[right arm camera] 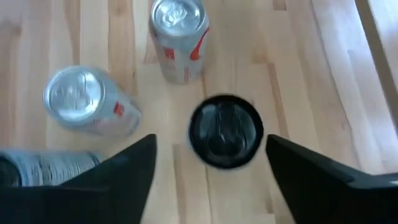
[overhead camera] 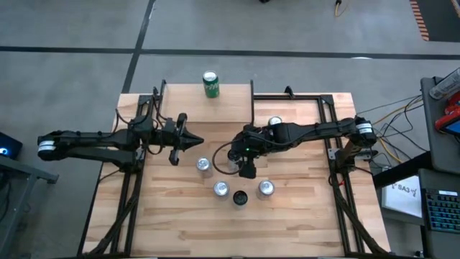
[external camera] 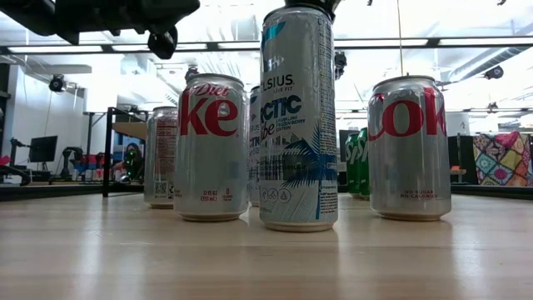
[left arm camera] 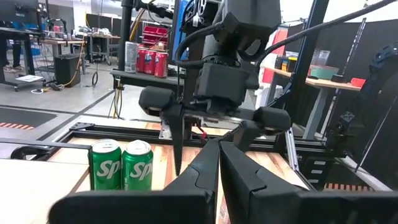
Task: Place canned beverage on shelf
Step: Put the top white-blue soda can on the shelf
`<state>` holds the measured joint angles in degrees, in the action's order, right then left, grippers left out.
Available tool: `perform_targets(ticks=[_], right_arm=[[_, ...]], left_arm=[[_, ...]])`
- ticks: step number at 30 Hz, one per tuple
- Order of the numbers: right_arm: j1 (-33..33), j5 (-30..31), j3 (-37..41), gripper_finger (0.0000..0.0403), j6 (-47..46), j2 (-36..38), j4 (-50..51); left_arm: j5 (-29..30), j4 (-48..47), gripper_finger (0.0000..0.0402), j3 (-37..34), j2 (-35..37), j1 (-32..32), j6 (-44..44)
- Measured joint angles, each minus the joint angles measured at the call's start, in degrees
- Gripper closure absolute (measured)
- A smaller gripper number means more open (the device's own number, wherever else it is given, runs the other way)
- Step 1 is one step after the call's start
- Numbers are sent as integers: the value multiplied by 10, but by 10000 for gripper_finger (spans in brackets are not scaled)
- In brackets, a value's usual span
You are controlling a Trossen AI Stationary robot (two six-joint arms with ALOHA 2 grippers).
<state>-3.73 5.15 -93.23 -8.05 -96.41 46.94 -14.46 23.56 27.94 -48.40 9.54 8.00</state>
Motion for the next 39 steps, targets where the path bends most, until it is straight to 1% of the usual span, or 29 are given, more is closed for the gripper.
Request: perform_targets(ticks=[3, 6, 19, 27, 39], right_arm=[[2, 4, 0, 54, -4, -11, 3], [4, 7, 0, 36, 15, -19, 7], [4, 10, 0, 34, 12, -33, -10], [4, 54, 2, 34, 29, -48, -18], [4, 53, 5, 36, 48, -96, -40]], left_arm=[[0, 0, 402, 0, 0, 0, -4], [1, 0, 402, 0, 0, 0, -4], [2, 0, 402, 0, -1, 0, -15], [2, 0, 402, 0, -1, 0, -15], [4, -1, 402, 0, -7, 0, -15]])
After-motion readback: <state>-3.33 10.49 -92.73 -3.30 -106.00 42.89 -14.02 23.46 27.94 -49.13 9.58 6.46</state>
